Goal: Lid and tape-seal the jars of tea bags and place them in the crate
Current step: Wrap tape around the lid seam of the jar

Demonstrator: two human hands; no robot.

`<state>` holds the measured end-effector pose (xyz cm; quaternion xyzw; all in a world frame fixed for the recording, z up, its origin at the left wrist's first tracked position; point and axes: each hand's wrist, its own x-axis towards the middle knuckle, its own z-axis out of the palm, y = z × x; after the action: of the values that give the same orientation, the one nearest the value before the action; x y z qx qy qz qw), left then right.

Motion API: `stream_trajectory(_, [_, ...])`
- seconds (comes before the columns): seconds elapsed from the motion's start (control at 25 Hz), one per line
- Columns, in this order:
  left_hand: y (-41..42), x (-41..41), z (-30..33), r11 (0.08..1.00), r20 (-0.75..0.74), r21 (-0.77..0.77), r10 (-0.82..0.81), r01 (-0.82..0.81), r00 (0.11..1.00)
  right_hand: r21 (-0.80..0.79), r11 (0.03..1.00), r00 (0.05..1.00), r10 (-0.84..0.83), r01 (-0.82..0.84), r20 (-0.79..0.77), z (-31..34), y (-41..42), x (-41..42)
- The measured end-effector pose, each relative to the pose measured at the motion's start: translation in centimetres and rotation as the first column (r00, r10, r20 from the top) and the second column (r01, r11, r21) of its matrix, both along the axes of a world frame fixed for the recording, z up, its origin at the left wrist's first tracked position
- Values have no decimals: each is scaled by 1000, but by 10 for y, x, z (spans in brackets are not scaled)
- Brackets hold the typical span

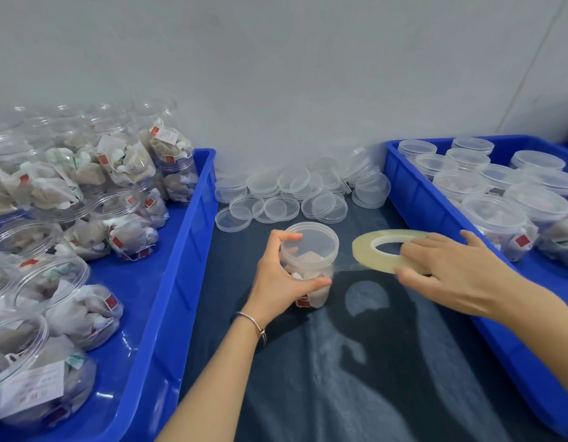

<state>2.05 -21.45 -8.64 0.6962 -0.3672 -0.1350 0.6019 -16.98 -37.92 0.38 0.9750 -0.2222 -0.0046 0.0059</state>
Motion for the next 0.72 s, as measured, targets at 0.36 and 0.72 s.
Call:
stream_trajectory(0.36, [6,3,0,998,-55,-35,-51,49,997,-114,989,994,-83,90,64,-7,-29,17])
stream_trajectory(0.72, [13,8,2,993,-84,-12,-120,120,989,-48,993,985,-102,110,137,-29,-35,75])
